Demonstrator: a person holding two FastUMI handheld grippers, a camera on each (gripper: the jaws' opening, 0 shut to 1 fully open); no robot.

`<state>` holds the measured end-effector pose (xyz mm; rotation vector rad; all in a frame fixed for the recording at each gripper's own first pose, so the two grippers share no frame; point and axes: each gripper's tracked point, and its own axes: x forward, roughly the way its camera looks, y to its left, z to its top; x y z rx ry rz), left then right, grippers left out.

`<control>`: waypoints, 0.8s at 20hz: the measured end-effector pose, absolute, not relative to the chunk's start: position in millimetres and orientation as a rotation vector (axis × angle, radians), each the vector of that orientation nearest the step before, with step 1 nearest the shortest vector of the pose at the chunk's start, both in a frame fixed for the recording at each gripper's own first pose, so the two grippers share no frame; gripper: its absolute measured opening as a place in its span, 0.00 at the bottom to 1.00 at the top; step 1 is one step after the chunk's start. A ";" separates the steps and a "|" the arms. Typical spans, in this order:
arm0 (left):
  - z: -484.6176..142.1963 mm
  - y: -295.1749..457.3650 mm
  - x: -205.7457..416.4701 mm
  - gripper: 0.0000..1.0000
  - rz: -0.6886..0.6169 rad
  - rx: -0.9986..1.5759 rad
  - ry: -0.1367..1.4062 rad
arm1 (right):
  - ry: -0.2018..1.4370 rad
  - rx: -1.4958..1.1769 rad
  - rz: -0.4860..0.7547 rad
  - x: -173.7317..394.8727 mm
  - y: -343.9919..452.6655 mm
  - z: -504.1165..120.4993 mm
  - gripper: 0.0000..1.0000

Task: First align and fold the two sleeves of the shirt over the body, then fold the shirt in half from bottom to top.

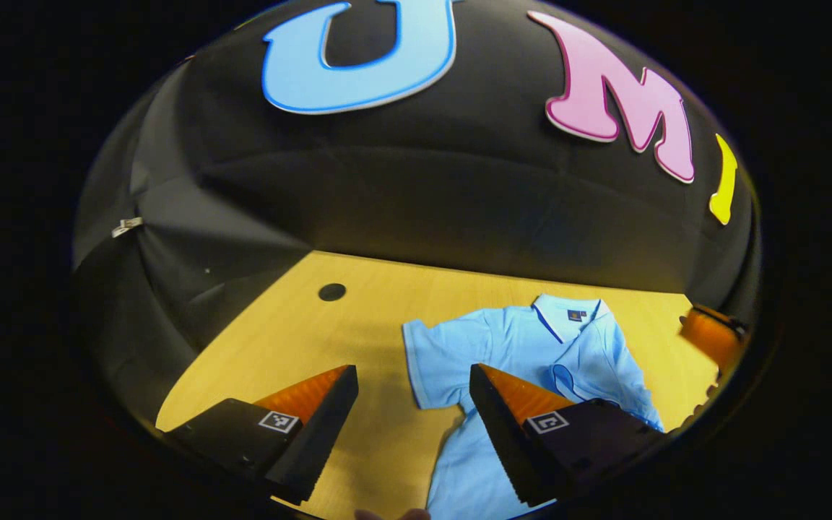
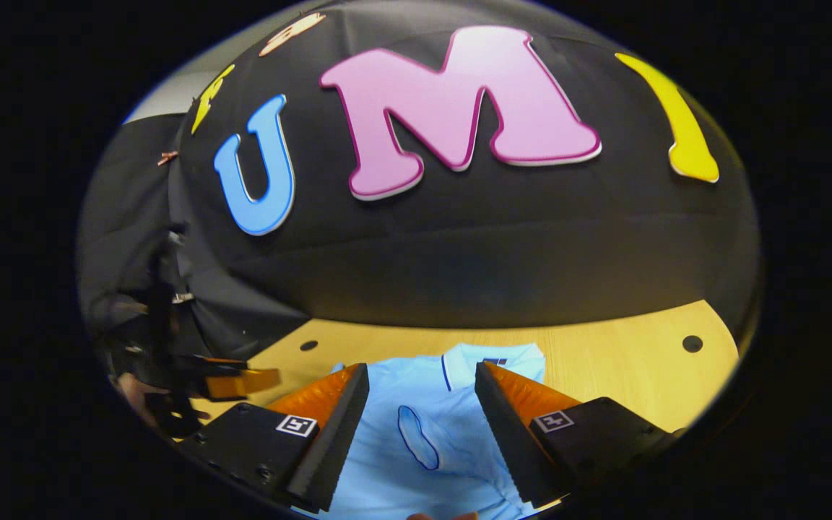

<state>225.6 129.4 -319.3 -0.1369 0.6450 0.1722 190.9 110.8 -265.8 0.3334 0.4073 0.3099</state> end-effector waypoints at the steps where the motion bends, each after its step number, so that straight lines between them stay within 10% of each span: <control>1: -329.8 125.7 237.9 0.99 0.157 -0.132 0.663 | 0.380 0.337 0.310 183.9 105.2 -250.2 0.93; 16: -432.9 132.2 292.2 0.99 0.176 -0.140 0.911 | 0.267 0.316 0.277 78.7 32.4 -144.2 0.93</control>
